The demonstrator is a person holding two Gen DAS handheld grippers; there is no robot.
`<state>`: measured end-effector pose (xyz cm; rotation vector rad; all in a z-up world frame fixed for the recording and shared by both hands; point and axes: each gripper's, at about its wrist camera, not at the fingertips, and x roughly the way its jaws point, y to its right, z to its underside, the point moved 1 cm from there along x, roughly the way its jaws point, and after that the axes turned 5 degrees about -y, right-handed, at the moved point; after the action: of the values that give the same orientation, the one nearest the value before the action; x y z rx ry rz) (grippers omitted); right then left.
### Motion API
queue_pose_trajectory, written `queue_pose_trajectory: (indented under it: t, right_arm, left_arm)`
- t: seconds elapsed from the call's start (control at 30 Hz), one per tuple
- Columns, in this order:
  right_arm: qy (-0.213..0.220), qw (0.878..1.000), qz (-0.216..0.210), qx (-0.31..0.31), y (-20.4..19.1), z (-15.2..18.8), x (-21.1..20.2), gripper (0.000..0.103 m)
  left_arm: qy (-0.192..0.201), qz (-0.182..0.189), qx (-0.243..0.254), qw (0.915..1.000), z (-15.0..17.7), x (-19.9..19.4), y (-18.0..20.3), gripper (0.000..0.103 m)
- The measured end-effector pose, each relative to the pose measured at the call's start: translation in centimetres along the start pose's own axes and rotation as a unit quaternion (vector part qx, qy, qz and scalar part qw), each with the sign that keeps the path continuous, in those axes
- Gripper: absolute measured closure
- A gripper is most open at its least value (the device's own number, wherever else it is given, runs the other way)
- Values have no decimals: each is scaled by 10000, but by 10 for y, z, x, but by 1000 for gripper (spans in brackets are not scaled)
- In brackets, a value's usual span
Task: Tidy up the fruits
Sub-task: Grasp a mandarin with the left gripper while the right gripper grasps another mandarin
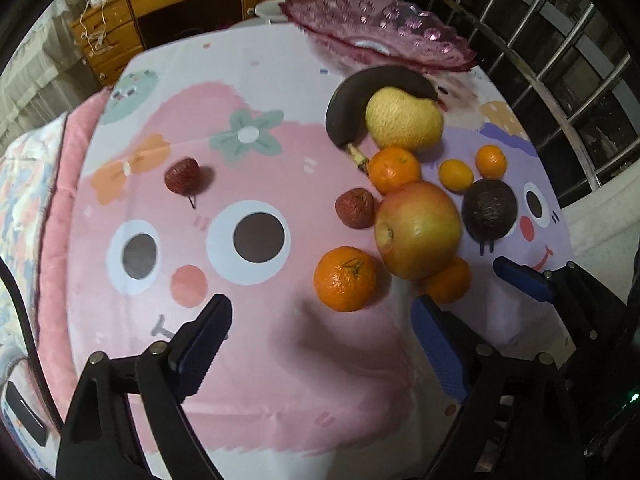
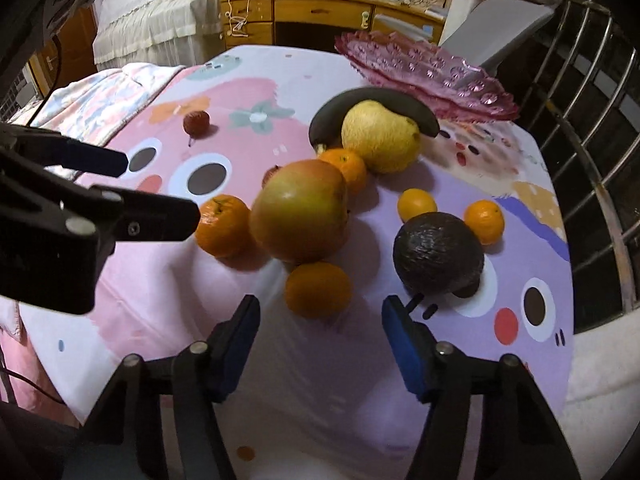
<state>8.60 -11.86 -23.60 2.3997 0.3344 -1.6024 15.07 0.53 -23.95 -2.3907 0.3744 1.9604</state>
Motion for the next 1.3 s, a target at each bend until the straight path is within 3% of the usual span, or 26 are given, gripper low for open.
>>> queue_pose_trajectory:
  t: [0.13,0.27,0.5,0.67,1.03,1.3]
  right_arm:
    - [-84,9999,-130,-46,3,0,9,46]
    - [-159,9994,-254,-165,0,-2,18,54]
    - [-160,9996,-160,-177,0,-6,23,60]
    - [-207,9995,-190,-117,5,-8,25,63]
    - [-470,9977,-493,-18,6,-4,22,64]
    - [-422,9964,-734,59,9,-3,-10,64]
  left_arm:
    - [-83,298,-50,9995,0,15,-2,22]
    - [-74,367,-32,9993,-2,27,-1,25]
    - [36,418,135,9990,-9,37,3,41]
    - [116,543,235,9982,-10,42,5,58]
    - [130,364,456,9982,-9,38,14,60]
    - [336,508,531,9967,-5,-4,19,60]
